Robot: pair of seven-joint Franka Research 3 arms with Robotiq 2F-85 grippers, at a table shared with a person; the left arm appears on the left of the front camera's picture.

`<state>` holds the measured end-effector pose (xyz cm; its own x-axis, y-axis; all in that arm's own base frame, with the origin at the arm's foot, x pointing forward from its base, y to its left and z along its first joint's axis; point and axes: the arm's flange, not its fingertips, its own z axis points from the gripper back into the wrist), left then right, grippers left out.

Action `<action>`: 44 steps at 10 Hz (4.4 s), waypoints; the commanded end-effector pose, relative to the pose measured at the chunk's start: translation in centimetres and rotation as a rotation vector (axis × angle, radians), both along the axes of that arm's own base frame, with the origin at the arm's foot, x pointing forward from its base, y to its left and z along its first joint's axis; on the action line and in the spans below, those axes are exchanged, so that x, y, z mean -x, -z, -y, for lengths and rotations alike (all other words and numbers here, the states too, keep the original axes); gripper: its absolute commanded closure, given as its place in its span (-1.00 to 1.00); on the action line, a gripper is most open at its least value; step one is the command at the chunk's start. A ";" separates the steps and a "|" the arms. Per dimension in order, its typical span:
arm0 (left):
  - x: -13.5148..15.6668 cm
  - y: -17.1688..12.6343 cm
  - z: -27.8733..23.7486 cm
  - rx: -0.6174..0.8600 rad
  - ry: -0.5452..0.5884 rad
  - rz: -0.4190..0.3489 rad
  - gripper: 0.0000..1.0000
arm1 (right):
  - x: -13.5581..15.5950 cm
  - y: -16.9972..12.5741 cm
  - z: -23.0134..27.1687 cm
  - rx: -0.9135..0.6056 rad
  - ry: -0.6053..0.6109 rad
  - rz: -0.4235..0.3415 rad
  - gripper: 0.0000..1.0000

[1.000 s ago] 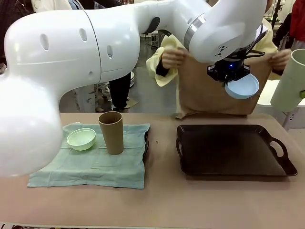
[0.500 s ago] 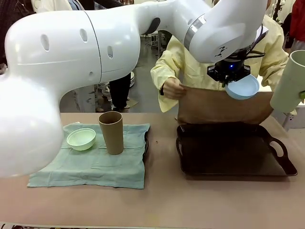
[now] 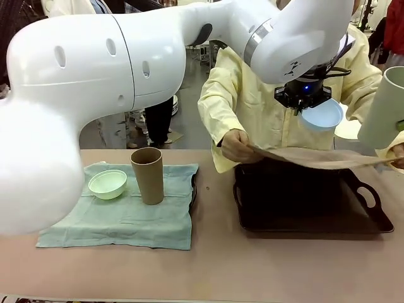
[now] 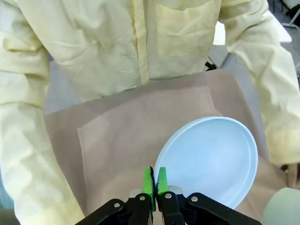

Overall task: Set up a tray with a mat and arrange the tableware.
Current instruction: Place the Picnic Bowl and Reusable plastic cup back onto the Handle tray in front of the human's position.

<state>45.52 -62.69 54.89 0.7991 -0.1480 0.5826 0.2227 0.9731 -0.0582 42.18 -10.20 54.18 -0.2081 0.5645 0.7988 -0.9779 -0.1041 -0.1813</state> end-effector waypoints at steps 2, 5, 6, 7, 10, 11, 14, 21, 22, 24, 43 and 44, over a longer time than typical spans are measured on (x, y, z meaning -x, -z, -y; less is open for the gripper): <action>-0.2 -0.3 -0.2 0.013 0.017 -0.010 1.00 | 0.0 -0.1 -0.1 0.001 -0.003 0.005 1.00; -0.2 -0.3 -0.2 0.013 0.017 -0.010 1.00 | 0.0 -0.1 -0.1 0.001 -0.003 0.005 1.00; -0.2 -0.3 -0.2 0.013 0.017 -0.010 1.00 | 0.0 -0.1 -0.1 0.001 -0.003 0.005 1.00; -0.2 -0.3 -0.2 0.013 0.017 -0.010 1.00 | 0.0 -0.1 -0.1 0.001 -0.003 0.005 1.00; -0.2 -0.3 -0.2 0.013 0.017 -0.010 1.00 | 0.0 -0.1 -0.1 0.001 -0.003 0.005 1.00; -0.2 -0.3 -0.2 0.013 0.017 -0.010 1.00 | 0.0 -0.1 -0.1 0.001 -0.003 0.005 1.00; -0.2 -0.3 -0.2 0.013 0.017 -0.010 1.00 | 0.0 -0.1 -0.1 0.001 -0.003 0.005 1.00; -0.2 -0.3 -0.2 0.013 0.017 -0.010 1.00 | 0.0 -0.1 -0.1 0.001 -0.003 0.005 1.00; -0.2 -0.3 -0.2 0.013 0.017 -0.010 1.00 | 0.0 -0.1 -0.1 0.001 -0.003 0.005 1.00; -0.2 -0.3 -0.2 0.013 0.017 -0.010 1.00 | 0.0 -0.1 -0.1 0.001 -0.003 0.005 1.00; -1.1 15.8 -5.6 -0.070 -0.035 -0.518 0.91 | -6.9 20.5 -2.4 -0.076 -0.156 -0.237 -0.68; -1.1 15.8 -5.6 -0.070 -0.035 -0.518 0.91 | -6.9 20.5 -2.4 -0.076 -0.156 -0.237 -0.68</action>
